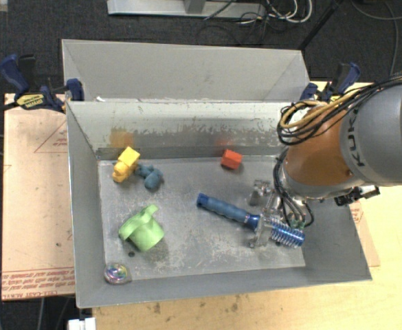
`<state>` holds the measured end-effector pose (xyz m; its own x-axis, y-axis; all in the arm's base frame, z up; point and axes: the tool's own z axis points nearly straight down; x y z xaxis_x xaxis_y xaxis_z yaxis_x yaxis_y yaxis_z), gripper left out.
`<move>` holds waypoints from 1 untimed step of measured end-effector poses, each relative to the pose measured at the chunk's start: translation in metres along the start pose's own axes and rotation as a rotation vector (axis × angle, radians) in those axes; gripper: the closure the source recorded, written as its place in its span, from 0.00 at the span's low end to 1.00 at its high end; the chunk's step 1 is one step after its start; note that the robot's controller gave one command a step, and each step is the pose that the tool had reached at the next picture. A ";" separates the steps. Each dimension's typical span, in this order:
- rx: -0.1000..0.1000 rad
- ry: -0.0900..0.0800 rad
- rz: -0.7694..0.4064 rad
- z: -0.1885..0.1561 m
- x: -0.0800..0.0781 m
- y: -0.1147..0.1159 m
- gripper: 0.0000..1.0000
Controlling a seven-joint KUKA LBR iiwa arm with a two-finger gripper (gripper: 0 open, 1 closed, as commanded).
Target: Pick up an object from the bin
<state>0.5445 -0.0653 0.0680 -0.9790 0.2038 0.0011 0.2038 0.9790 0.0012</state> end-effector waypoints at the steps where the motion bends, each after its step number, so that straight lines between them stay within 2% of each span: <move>1: 0.001 -0.002 -0.001 -0.002 -0.001 0.000 1.00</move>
Offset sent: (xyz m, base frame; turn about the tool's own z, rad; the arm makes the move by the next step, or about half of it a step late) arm 0.0000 0.0000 0.0000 0.0000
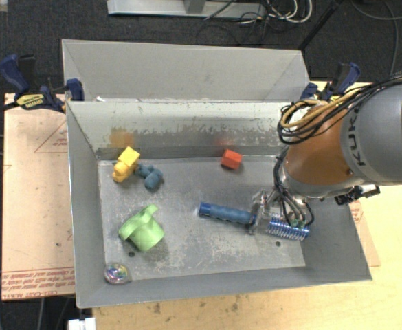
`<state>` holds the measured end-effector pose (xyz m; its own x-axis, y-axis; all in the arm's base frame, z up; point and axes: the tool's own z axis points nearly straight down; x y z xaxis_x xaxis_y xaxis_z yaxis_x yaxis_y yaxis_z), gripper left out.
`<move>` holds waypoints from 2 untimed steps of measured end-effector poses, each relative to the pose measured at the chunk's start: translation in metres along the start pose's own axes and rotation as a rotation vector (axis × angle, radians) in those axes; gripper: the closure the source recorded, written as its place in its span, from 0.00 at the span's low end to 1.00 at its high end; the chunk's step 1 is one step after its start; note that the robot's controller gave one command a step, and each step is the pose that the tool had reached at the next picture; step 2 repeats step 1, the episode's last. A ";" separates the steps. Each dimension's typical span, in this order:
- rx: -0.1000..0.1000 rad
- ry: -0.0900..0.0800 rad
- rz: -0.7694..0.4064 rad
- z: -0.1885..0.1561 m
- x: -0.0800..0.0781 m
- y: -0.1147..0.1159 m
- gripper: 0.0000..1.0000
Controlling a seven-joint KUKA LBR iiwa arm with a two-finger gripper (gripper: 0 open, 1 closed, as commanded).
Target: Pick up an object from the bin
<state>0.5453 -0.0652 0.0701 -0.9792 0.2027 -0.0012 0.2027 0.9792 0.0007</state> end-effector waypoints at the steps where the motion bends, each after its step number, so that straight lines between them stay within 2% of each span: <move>1: 0.000 -0.008 -0.079 -0.199 0.025 0.009 1.00; 2: 0.000 -0.008 -0.079 -0.199 0.025 0.009 1.00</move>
Offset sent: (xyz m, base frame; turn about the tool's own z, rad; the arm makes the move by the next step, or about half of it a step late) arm -0.0240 0.0133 0.1951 -0.0805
